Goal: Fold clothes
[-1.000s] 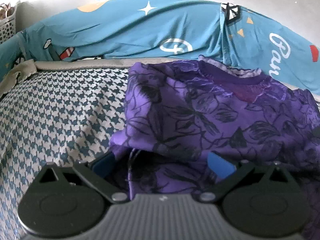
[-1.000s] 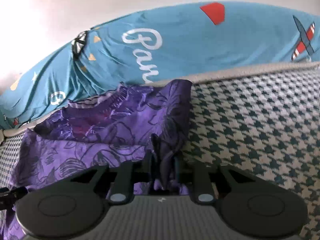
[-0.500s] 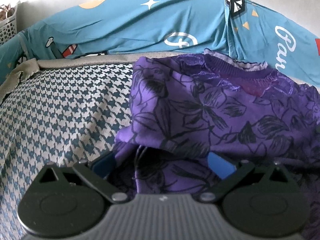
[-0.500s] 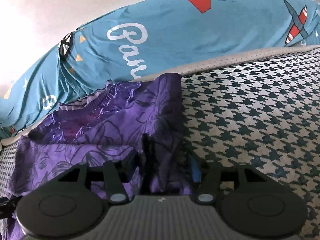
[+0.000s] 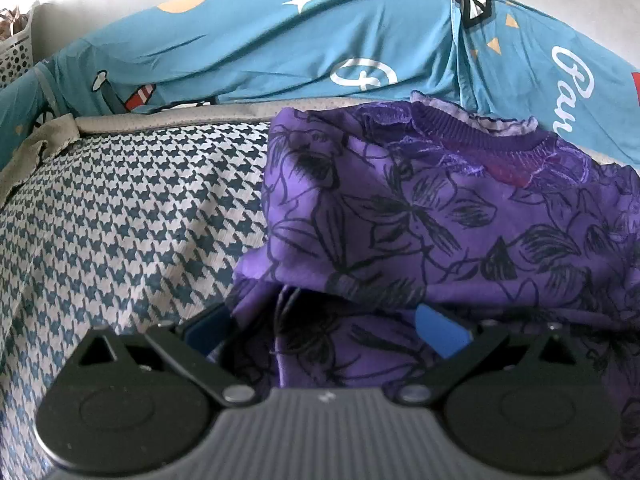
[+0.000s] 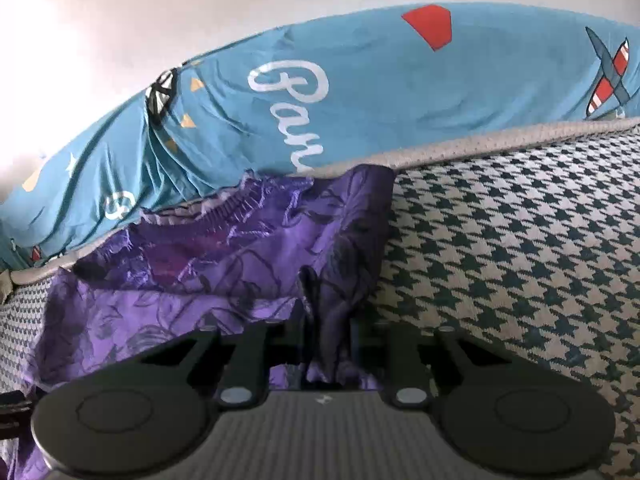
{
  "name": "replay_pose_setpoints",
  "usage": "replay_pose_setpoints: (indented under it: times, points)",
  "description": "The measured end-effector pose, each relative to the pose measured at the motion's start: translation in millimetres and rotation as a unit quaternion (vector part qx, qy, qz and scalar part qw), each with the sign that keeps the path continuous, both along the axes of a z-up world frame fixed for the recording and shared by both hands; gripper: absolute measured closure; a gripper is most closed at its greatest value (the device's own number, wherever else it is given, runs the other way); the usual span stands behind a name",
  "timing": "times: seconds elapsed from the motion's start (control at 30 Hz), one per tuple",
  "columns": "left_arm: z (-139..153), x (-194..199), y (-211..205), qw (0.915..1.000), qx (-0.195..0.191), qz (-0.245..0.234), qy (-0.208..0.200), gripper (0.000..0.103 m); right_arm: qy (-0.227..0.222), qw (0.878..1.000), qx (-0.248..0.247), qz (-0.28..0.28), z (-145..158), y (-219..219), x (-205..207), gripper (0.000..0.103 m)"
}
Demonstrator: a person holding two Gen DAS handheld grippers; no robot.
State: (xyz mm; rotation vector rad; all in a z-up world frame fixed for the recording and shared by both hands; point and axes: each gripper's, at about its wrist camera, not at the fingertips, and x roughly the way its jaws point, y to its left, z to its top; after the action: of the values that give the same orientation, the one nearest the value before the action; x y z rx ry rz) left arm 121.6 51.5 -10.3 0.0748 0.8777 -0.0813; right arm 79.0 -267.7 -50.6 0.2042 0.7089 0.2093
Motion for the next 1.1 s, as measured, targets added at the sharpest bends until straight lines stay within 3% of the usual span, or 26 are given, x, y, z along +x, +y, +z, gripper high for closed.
replay_pose_setpoints:
  times: [1.1]
  points:
    - [13.1,-9.7,27.9,1.0000,0.000,-0.004,0.007,0.000,-0.073,0.996,-0.013,0.059,45.5,78.7,-35.7,0.082]
